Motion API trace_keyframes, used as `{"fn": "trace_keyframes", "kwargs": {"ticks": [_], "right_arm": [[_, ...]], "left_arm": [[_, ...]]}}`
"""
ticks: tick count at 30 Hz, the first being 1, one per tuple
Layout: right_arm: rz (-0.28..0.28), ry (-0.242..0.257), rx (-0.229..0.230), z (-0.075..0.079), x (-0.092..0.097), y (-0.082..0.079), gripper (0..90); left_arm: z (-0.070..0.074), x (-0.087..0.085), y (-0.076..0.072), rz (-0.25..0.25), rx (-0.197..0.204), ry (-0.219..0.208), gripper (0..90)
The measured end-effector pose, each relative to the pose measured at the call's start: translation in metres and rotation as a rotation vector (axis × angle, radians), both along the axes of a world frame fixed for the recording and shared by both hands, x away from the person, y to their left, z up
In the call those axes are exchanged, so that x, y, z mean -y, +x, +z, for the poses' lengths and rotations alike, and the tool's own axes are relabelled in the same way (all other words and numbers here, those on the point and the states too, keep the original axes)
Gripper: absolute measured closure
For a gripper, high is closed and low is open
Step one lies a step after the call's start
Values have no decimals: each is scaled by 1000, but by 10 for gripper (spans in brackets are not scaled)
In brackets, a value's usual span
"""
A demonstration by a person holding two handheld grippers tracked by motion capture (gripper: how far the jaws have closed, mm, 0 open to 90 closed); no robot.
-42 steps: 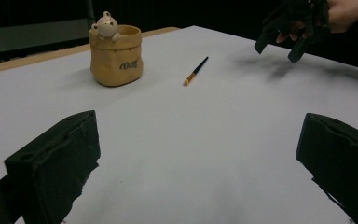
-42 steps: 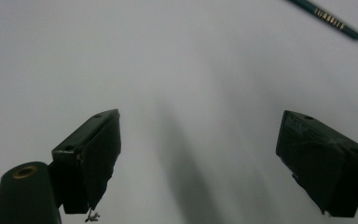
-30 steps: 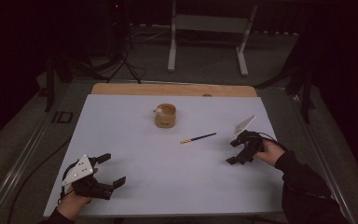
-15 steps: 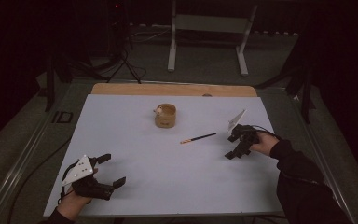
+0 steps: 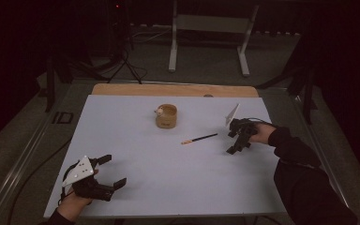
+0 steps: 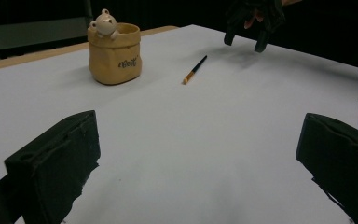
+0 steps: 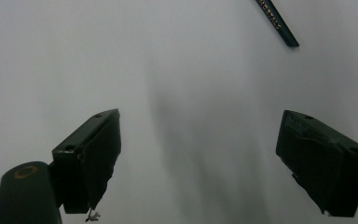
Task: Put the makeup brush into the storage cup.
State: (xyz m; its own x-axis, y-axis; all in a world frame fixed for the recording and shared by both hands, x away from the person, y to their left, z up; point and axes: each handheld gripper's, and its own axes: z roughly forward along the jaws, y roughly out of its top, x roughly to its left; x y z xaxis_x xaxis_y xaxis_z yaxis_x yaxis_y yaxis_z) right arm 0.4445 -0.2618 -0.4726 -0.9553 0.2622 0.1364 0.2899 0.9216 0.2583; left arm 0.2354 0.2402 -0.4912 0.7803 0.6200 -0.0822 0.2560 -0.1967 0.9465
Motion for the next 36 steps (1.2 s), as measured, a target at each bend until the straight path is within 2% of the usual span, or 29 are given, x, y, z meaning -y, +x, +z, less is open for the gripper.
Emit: {"fn": "trace_keyframes", "kwargs": {"ticks": [3, 4, 5, 12, 13, 19, 21, 24, 26, 27, 29, 31, 32, 36], "right_arm": [[-1, -11, 4, 1, -1, 3, 142], [25, -11, 46, 4, -1, 7, 139], [38, -14, 57, 5, -1, 8, 139], [50, -73, 66, 14, -4, 23, 141], [70, -82, 80, 15, -5, 25, 141], [118, -119, 81, 19, -13, 35, 137], [126, -117, 79, 19, -15, 37, 137], [195, -104, 99, 20, -20, 40, 141], [208, -107, 97, 20, -21, 40, 143], [240, -115, 113, 20, -25, 40, 147], [250, -110, 114, 20, -28, 41, 153], [259, -126, 128, 21, -33, 42, 153], [260, -126, 117, 21, -35, 43, 153], [282, -133, 119, 24, -43, 44, 153]], "left_arm": [[0, 0, 0, 0, 0, 0, 6], [0, 0, 0, 1, -2, -2, 6], [0, 0, 0, 1, -2, -1, 6], [-1, 0, 0, 1, -5, 1, 6], [-1, 0, 0, 2, -4, 0, 6], [-1, 0, -1, 4, -6, -1, 6], [-1, -1, -1, 4, -7, -1, 6], [-1, -1, -1, 2, -9, -2, 6], [-1, -1, -1, 1, -9, -3, 6], [-2, -1, -1, 0, -9, -2, 6], [-2, -1, -1, 0, -9, -2, 6], [-2, -1, -1, 0, -11, -3, 6], [-2, -1, -1, 0, -11, -4, 6], [-1, -1, -2, 0, -10, -3, 6]]}}
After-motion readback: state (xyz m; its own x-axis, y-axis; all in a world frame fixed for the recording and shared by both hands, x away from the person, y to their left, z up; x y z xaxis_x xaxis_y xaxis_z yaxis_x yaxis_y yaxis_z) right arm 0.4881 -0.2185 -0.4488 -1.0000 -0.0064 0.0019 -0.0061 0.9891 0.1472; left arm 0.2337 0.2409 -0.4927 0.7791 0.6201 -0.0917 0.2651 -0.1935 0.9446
